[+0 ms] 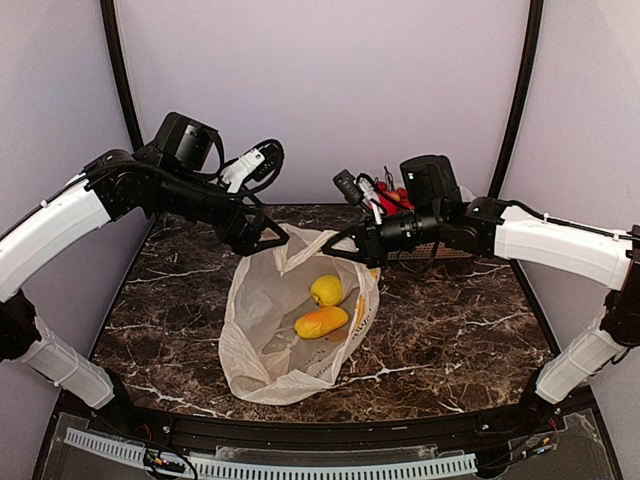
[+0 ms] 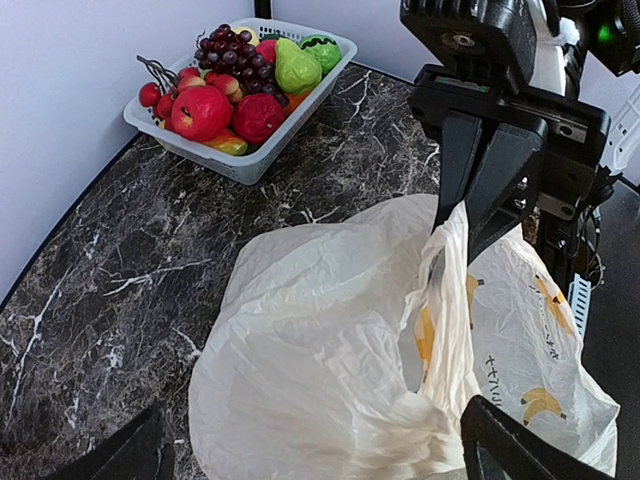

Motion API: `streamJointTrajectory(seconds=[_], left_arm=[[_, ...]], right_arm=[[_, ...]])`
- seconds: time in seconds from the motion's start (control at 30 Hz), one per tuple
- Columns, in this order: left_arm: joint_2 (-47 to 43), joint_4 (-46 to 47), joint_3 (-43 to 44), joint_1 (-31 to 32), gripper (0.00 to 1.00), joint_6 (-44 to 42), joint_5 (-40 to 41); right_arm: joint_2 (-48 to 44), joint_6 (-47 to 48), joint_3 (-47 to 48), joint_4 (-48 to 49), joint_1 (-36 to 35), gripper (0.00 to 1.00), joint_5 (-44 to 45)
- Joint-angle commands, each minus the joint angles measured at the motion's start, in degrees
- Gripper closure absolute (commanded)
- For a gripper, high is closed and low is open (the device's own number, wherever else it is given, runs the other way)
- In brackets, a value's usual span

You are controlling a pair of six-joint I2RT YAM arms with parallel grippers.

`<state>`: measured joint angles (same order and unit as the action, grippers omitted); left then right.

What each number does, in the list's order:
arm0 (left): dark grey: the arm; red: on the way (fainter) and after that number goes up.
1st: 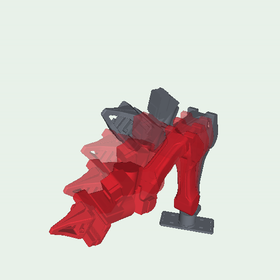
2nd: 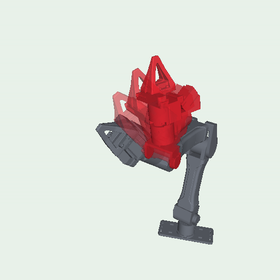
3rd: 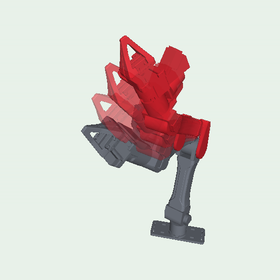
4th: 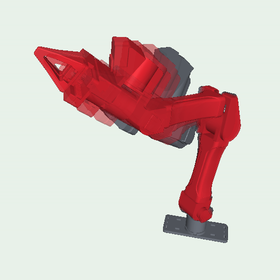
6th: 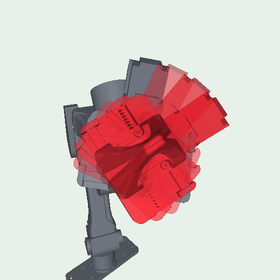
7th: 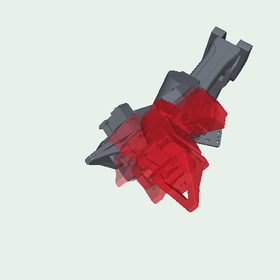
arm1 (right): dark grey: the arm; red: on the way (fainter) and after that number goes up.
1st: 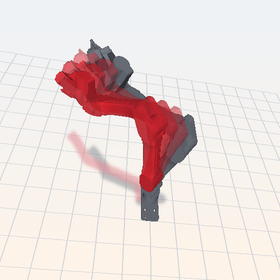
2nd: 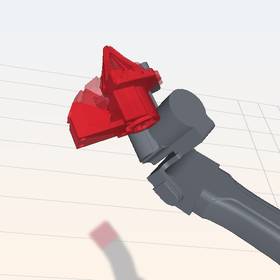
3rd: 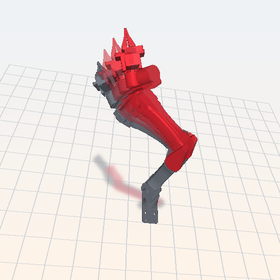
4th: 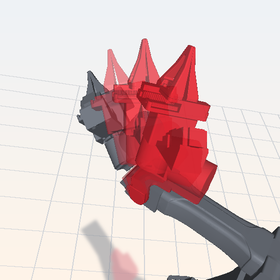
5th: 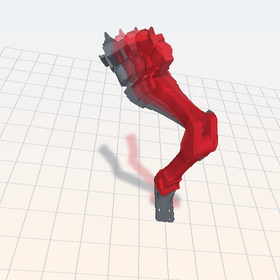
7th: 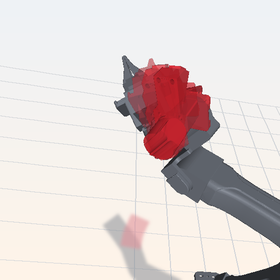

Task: Untie the knot of the plastic bag and take out the fruit
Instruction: Adjust the takeout bag at the center of the board.

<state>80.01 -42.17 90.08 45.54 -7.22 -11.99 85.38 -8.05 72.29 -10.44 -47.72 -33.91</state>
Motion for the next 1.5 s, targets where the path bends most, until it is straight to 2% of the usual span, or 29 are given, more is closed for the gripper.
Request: streamJointTrajectory(seconds=[0.0, 0.1, 0.33, 0.47, 0.57, 0.7, 0.9, 1.07, 1.2, 1.33, 1.47], left_arm=[[0.97, -2.38, 2.1, -1.09, 0.01, -3.23, -5.15], [1.74, -2.67, 1.83, -1.35, 0.05, -4.05, -5.84], [3.79, -2.9, 1.76, -1.45, 0.28, -5.55, -6.33], [4.67, -3.06, 1.76, -1.49, 0.52, -6.03, -7.23], [4.65, -3.17, 1.76, -1.5, 0.76, -5.85, -7.83], [3.94, -2.79, 2.16, -1.49, 0.97, -4.54, -8.69], [2.74, -1.3, 3.94, -1.29, 0.99, 1.85, -13.83], [0.82, 4.57, 1.14, 1.37, 0.99, 13.68, -14.48], [-1.75, 12.65, -3.48, 3.01, 0.99, 23.61, -7.45], [-4.58, 16.01, -6.91, 2.94, 0.99, 27.59, 0.96], [-3.61, 15.79, -7.6, 2.18, 0.99, 28.14, 4.25]], right_arm=[[0.12, -0.32, 1.27, 0.07, 0.35, 1.0, -0.64], [0.21, -0.31, 1.36, 0.07, 0.35, 1.0, -0.72], [0.24, -0.47, 1.28, 0.07, 0.43, 1.0, -0.67], [0.0, -0.85, 1.18, 0.15, 0.64, 1.0, 0.45], [-0.3, -1.35, 1.27, 0.24, 1.16, 1.0, 1.91], [-0.23, -2.1, 2.15, 0.26, 2.5, 1.0, 3.84], [0.51, -3.24, 5.46, -1.22, 4.45, 0.98, 6.26], [-0.23, -3.32, 6.85, -2.87, 4.53, 0.67, 8.76], [-3.37, -4.36, 5.08, -3.8, 4.33, 0.46, 10.08], [-9.66, -5.73, 1.82, -4.7, 3.58, 0.26, 11.38], [-15.24, -6.85, -1.12, -6.06, 1.07, 0.19, 13.55]])
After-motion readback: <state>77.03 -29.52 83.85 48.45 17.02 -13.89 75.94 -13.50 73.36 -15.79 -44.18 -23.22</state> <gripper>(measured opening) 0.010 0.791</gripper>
